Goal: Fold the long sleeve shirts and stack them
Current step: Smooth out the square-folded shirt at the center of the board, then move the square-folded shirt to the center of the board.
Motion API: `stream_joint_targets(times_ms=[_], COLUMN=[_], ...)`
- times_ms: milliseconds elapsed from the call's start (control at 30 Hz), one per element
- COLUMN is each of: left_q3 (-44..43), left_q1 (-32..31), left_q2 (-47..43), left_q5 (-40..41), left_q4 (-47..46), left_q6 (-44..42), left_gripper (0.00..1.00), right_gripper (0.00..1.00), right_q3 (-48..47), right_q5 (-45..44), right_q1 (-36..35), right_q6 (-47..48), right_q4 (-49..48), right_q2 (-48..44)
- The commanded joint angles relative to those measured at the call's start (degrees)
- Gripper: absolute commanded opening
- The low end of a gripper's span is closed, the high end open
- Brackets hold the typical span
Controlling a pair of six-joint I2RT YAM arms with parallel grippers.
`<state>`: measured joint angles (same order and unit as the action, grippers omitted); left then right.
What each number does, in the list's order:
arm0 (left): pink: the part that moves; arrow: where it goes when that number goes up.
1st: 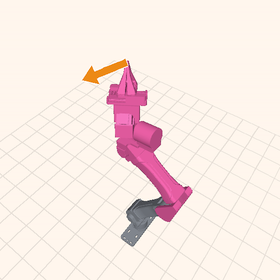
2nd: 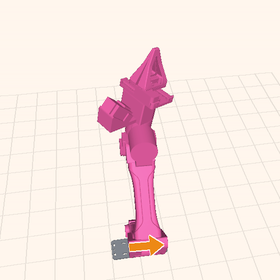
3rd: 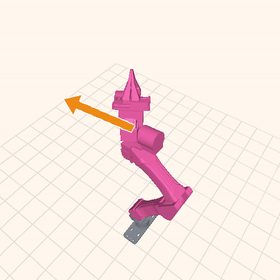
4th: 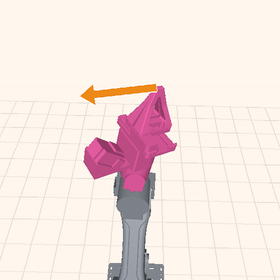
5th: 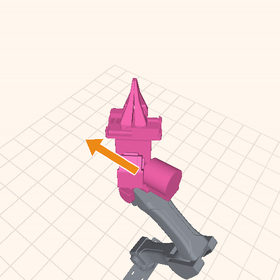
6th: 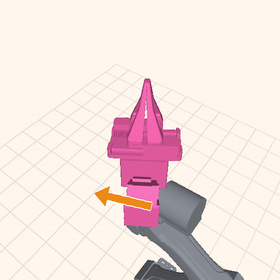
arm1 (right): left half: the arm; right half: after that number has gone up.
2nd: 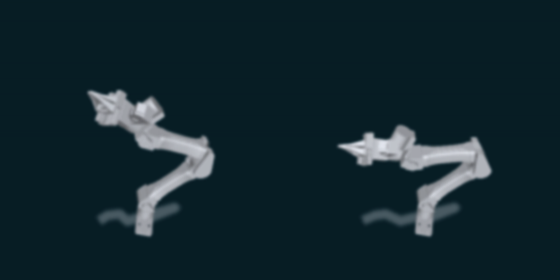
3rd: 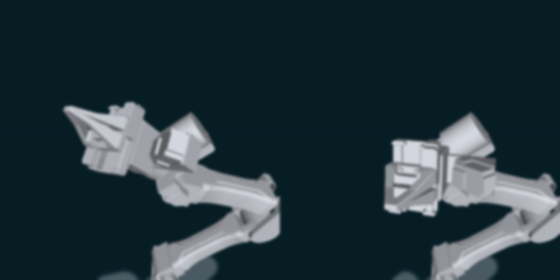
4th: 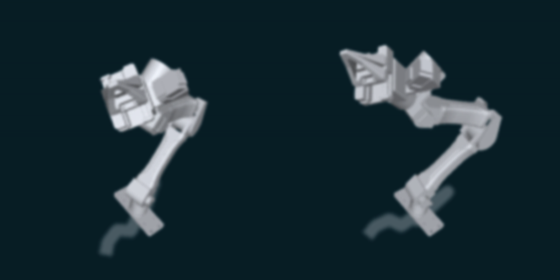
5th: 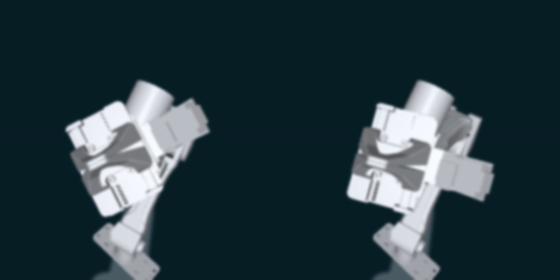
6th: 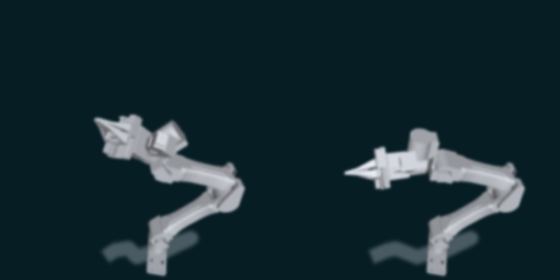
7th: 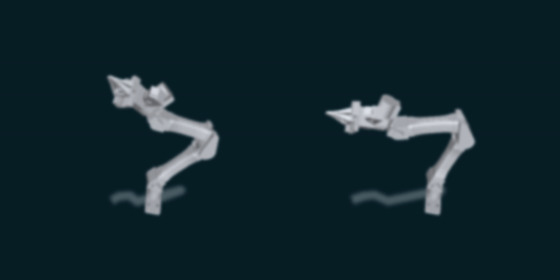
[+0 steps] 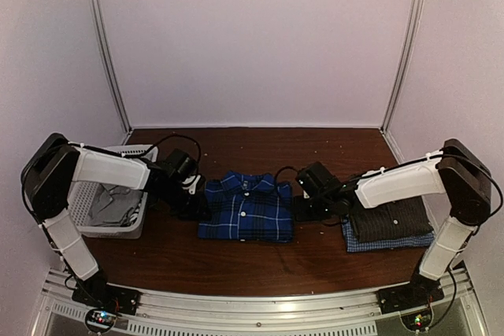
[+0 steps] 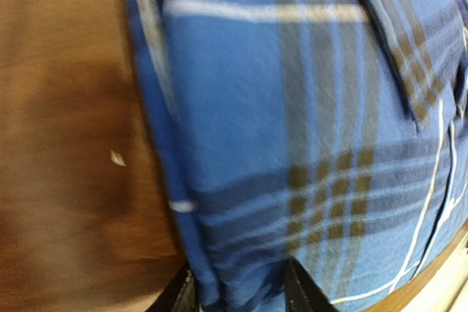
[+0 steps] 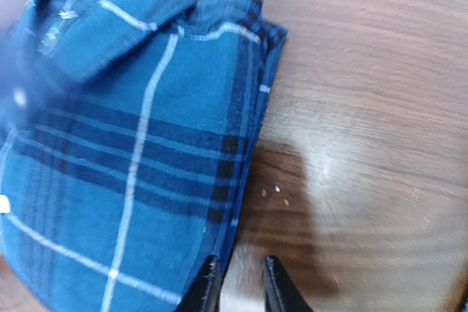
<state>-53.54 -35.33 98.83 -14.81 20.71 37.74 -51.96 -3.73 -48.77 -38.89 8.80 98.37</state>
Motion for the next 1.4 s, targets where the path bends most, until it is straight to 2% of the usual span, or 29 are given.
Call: stream_joint_targets(times_ms=[0,67,167,333,600,867,1133,1267,1367], left_q3=[2.4,3.0,4.0,4.8,8.7,10.6,10.3,10.1,10.0], left_q1=[-2.3,-2.8,-2.9,-2.7,-1.9,-0.4,-0.4,-0.4,-0.4], left_q2=[-0.5,-0.8,-2.7,-6.9,-14.5,-17.5,-18.1,-19.0,-19.4], left_q5=[-1.2,-0.3,2.4,8.6,12.2,13.6,13.5,13.7,13.8], left_q4=[-3.7,-3.8,-2.6,2.9,8.2,9.9,9.4,9.4,9.4], left_q6=[3.8,4.8,5.5,4.8,3.8,2.6,1.5,0.9,0.6], left_gripper=[0.31,0.15,0.00,0.00,0.00,0.00,0.01,0.14,0.17], right_gripper=[0.26,0.31,0.40,0.52,0.54,0.54,0.49,0.46,0.42], right_q3=[1.7,2.3,3.4,5.5,7.8,7.5,7.1,7.0,6.6], right_q5=[-2.6,-4.0,-5.7,-9.7,-15.9,-20.0,-21.1,-21.1,-21.2], right_q1=[0.0,0.0,0.0,0.1,0.3,0.4,1.4,2.3,2.8], right_q6=[-1.7,-2.2,-2.9,-4.0,-6.8,-8.5,-8.1,-8.0,-7.7], right_q4=[2.5,3.8,5.8,10.2,17.9,22.8,22.9,22.0,21.5], right_q2=[-7.0,-9.2,-12.5,-17.2,-19.8,-16.7,-10.4,-7.8,-5.7])
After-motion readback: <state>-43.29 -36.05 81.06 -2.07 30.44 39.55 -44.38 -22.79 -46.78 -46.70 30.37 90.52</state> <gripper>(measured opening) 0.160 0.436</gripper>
